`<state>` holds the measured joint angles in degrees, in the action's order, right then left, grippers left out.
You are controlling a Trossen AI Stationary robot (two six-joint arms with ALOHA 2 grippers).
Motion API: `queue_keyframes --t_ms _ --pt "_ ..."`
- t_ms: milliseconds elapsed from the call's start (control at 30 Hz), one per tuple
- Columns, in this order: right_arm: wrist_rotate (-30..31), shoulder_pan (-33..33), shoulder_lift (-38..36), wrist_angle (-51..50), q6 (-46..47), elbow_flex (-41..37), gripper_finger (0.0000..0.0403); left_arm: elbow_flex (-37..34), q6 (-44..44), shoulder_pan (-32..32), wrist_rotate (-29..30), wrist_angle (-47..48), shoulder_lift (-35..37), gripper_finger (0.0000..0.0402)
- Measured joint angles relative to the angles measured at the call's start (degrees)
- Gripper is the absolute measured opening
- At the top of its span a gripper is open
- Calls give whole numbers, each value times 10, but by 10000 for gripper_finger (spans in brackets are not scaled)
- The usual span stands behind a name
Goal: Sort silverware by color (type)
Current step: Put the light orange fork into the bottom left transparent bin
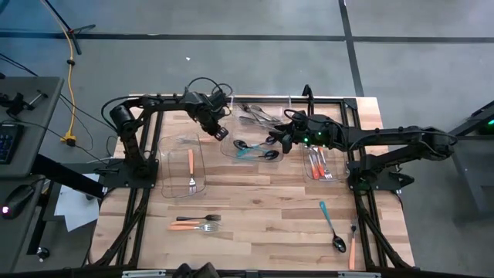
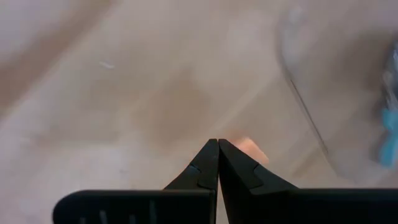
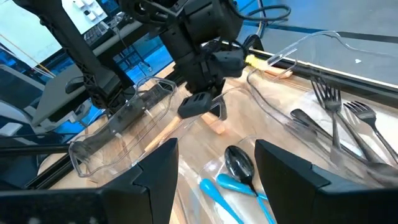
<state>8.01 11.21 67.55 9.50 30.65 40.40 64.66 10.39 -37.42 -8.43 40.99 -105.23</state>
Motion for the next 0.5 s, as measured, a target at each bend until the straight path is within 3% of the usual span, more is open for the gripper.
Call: queue_keyframes --t_ms 500 --pt "4 0 0 0 0 0 197 -2 0 8 -30 24 42 0"
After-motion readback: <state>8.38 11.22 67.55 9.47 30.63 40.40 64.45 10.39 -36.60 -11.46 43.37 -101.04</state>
